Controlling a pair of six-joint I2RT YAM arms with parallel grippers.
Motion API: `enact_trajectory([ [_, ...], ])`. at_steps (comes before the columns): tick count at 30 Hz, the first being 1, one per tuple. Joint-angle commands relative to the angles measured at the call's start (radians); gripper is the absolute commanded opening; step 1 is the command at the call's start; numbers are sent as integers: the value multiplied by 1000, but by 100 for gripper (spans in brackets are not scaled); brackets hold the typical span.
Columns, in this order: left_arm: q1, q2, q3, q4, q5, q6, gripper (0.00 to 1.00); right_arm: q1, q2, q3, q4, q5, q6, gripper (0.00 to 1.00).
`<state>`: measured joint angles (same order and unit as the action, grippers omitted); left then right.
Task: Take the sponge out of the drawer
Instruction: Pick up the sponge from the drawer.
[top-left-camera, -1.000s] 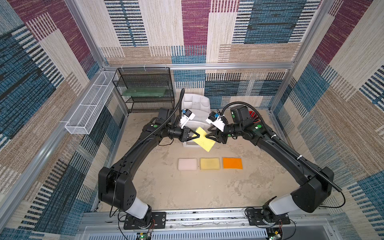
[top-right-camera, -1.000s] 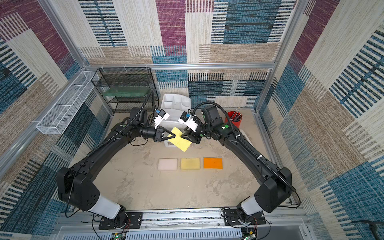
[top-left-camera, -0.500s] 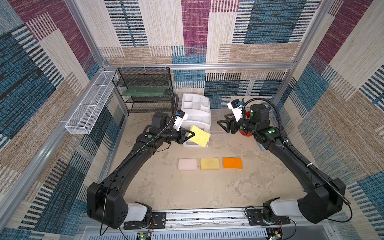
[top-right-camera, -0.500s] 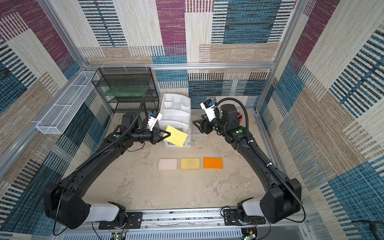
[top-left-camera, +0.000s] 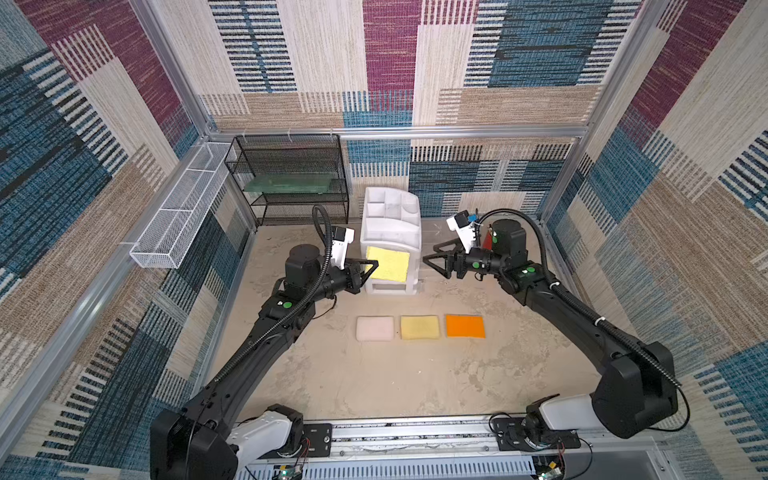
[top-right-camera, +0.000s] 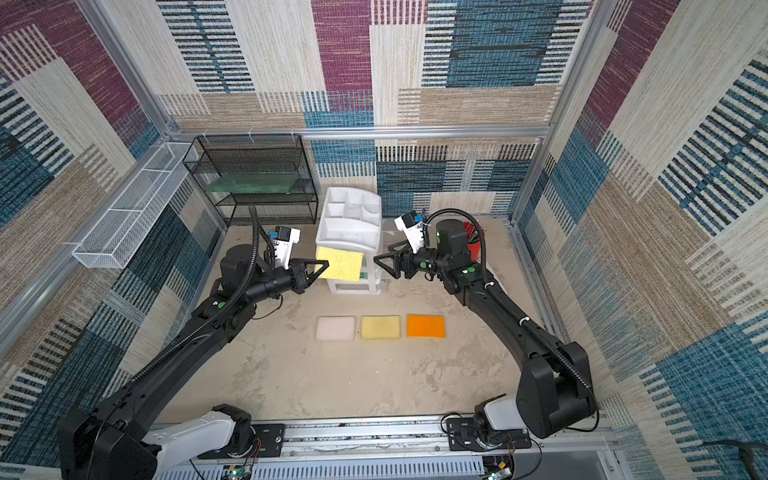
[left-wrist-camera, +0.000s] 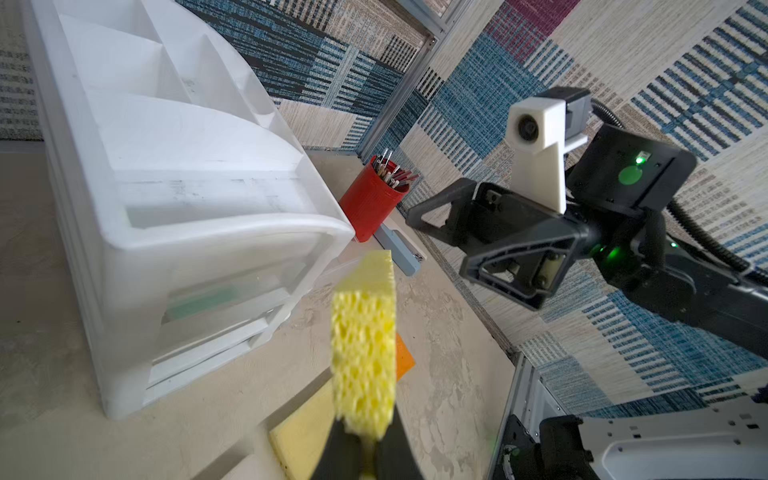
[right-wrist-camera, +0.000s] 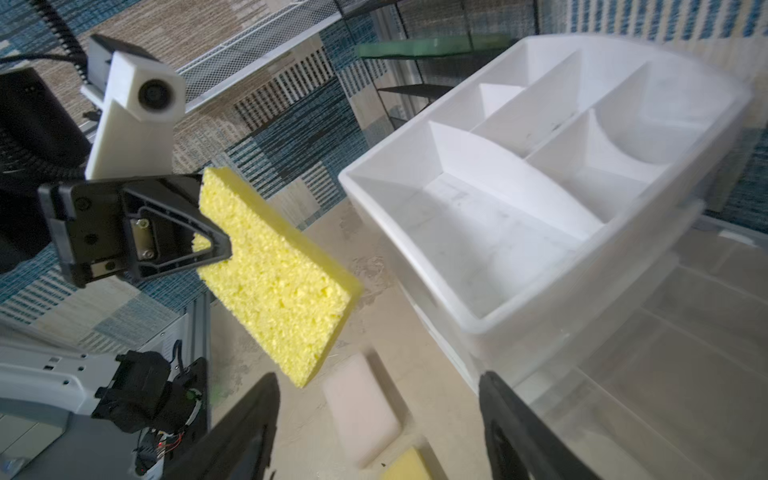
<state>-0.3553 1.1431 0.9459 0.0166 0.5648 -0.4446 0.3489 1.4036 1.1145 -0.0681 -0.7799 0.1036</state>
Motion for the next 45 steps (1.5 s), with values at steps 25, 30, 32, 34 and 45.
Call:
enact_trajectory([
  [25, -1, -173, -165, 238, 73, -164, 0, 165, 14, -138, 337, -71, 192, 79],
  [30, -1, -174, -167, 259, 116, -179, 0, 166, 18, -140, 396, -86, 226, 78],
  [32, -2, -166, -167, 269, 129, -184, 0, 169, 20, -137, 425, -96, 238, 77],
  [34, -2, -157, -167, 280, 141, -192, 0, 173, 23, -134, 444, -100, 245, 76],
  [45, -5, -149, -164, 276, 156, -186, 0, 179, 38, -123, 475, -104, 272, 75],
])
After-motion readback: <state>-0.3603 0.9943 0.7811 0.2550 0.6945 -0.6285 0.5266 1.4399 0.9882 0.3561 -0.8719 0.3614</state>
